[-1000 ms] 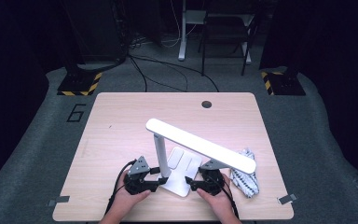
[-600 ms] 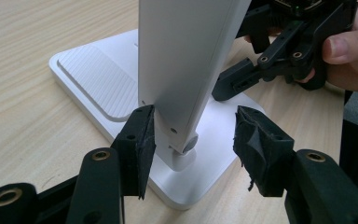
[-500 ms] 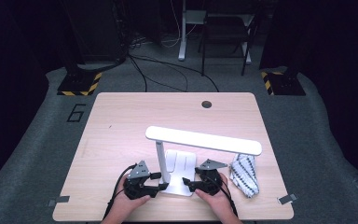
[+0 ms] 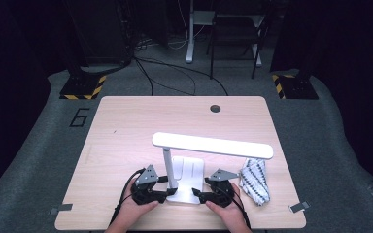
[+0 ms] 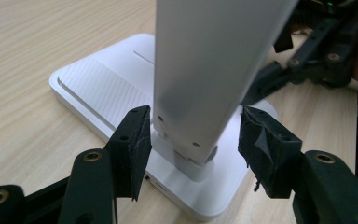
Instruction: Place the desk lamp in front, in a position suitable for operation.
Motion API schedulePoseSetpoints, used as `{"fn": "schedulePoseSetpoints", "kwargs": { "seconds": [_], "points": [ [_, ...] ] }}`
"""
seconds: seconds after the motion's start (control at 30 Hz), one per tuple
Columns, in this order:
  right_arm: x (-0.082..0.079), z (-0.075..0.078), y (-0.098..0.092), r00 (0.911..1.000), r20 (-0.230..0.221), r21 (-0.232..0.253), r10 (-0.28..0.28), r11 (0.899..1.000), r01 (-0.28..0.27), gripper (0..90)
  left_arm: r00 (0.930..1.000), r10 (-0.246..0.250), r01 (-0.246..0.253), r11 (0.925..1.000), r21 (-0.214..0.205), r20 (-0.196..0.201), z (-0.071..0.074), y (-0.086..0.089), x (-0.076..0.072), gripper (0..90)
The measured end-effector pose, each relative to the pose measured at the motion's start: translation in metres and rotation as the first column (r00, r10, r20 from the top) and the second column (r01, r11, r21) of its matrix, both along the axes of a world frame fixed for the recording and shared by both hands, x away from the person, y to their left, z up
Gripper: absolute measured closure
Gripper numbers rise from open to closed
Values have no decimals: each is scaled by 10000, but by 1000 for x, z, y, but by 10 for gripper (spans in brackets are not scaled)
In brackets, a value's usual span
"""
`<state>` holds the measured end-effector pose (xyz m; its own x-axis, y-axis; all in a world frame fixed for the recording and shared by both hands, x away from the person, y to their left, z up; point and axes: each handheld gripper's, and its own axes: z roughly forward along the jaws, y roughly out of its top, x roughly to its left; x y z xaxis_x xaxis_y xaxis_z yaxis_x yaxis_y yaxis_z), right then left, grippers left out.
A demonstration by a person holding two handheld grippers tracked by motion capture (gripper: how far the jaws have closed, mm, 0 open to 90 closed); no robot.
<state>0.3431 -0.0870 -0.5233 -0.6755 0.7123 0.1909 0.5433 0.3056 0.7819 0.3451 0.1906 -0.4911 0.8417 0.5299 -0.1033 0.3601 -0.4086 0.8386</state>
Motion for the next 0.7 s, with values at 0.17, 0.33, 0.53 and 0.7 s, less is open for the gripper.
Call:
{"fn": "schedulePoseSetpoints", "kwargs": {
  "seconds": [0.17, 0.33, 0.53, 0.7],
  "points": [
    [-14, 1, -2, 9997, 138, -198, 186, 9996, -183, 305, 9999, -117, 117, 9998, -173, -4, 4, 0, 4, 436],
    [-27, 1, 5, 9983, 263, -604, 513, 9969, -496, 301, 9998, -166, 170, 9991, -396, 105, 5, -4, 8, 436],
    [-31, -3, 13, 9967, 458, -1134, 670, 9916, -615, 287, 9996, -276, 279, 9974, -657, 50, 5, -5, 10, 462],
    [-29, -4, 13, 9964, 448, -1116, 718, 9915, -664, 276, 9996, -231, 239, 9982, -548, 151, 5, -5, 9, 487]
  ]
}}
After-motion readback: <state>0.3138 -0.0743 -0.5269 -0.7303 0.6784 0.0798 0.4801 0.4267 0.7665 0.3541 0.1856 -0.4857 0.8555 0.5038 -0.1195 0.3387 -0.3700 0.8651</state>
